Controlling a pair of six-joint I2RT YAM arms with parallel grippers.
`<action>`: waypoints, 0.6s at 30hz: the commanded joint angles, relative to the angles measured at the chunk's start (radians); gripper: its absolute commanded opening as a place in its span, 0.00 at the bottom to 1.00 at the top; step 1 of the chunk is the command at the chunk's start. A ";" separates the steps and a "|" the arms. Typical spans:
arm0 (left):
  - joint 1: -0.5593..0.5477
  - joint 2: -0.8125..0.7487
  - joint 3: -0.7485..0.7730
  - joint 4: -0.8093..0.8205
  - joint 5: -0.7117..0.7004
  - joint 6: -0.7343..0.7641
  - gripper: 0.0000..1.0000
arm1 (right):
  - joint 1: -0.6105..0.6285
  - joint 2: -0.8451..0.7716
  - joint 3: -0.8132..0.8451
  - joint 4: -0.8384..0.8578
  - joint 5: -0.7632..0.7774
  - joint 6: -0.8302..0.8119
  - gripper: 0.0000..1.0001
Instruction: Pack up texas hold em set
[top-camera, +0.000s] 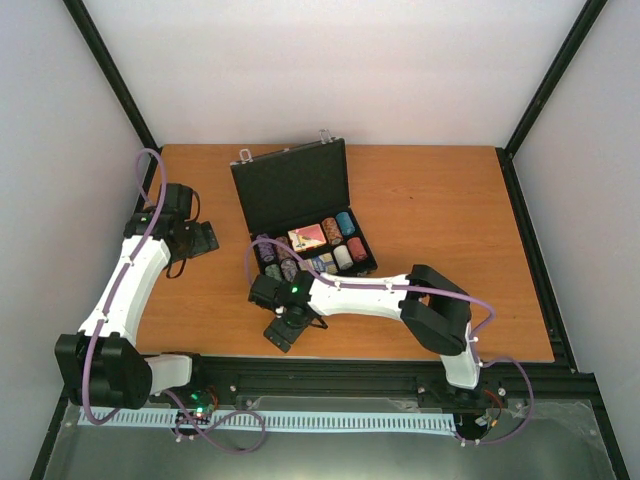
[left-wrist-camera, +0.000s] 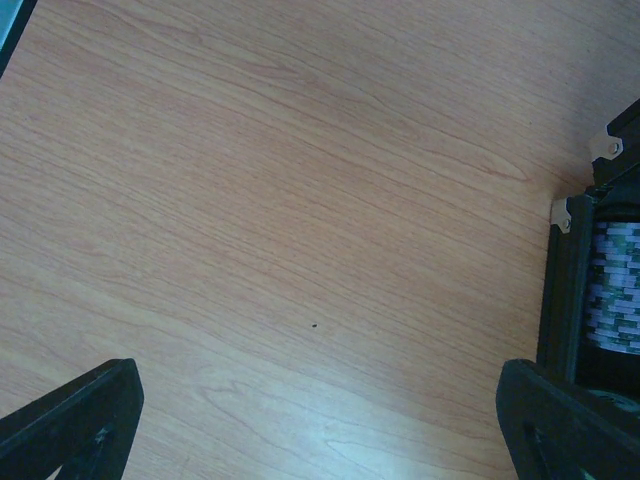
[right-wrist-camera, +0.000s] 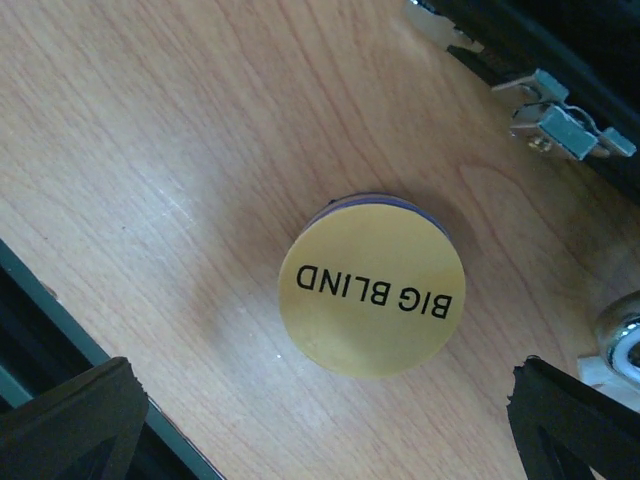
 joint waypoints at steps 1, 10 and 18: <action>0.004 -0.014 0.029 -0.014 0.010 -0.001 1.00 | -0.017 0.026 0.041 -0.003 -0.025 -0.019 1.00; 0.005 -0.017 0.019 -0.013 0.007 0.000 1.00 | -0.041 0.085 0.080 -0.028 -0.027 -0.045 1.00; 0.005 -0.013 0.016 -0.010 0.007 0.003 1.00 | -0.060 0.111 0.081 -0.027 -0.041 -0.051 0.98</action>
